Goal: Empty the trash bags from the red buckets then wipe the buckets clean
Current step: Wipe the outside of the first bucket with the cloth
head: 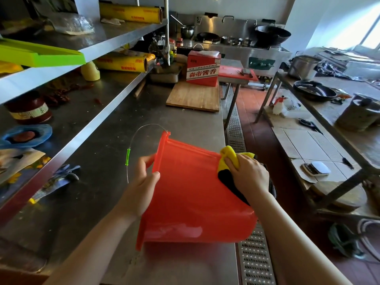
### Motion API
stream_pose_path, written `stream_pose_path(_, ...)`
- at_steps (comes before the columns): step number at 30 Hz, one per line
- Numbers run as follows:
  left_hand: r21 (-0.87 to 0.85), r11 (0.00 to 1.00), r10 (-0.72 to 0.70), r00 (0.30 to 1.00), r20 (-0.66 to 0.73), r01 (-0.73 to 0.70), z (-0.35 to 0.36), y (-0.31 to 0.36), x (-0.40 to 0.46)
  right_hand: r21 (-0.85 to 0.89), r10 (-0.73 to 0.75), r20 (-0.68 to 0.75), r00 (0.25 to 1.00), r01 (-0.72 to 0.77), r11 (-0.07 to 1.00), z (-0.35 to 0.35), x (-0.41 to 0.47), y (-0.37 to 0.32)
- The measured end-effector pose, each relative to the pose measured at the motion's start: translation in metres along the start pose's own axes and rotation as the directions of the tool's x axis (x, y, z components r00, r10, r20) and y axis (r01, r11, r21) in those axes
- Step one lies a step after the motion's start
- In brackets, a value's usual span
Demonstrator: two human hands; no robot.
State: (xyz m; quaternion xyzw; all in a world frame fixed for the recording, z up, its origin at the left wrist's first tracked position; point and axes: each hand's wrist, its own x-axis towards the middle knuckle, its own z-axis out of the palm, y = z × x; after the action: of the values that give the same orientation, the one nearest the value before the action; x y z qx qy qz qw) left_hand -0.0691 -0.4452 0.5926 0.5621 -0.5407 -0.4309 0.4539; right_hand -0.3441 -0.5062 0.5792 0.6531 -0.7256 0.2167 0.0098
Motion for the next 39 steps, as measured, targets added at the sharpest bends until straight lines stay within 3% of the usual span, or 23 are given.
stream_pose_path(6,0.126,0.992,-0.020,0.999,-0.051,0.027,0.003,0.025,0.027,0.125,0.085,0.044,0.995,-0.090,0.988,-0.003,-0.013,0.031)
stream_pose_path(10,0.187,0.982,0.025,1.000,0.017,-0.028,0.010,0.032,0.044,0.193,0.098,0.026,0.995,-0.101,0.976,0.000,-0.017,0.039)
stream_pose_path(15,0.198,0.978,0.062,0.997,0.052,-0.071,0.009,0.019,0.049,0.381,0.316,0.165,0.934,-0.356,0.853,0.006,-0.007,0.054)
stream_pose_path(19,0.199,0.975,0.096,0.994,0.042,-0.102,0.008,0.015,0.046,0.249,0.364,0.232,0.902,-0.416,0.874,0.008,0.009,0.053)
stream_pose_path(26,0.191,0.973,0.128,0.992,0.020,-0.130,0.008,0.008,0.042,-0.146,0.184,0.209,0.960,-0.156,0.977,0.003,0.033,-0.005)
stream_pose_path(35,0.162,0.980,0.122,0.992,-0.032,-0.115,0.005,0.003,0.036,-0.077,-0.157,0.181,0.971,0.173,0.982,0.017,0.039,-0.130)
stream_pose_path(39,0.134,0.984,0.123,0.991,-0.055,-0.114,0.005,0.002,0.034,-0.049,-0.233,0.151,0.961,0.242,0.969,0.021,0.035,-0.159)
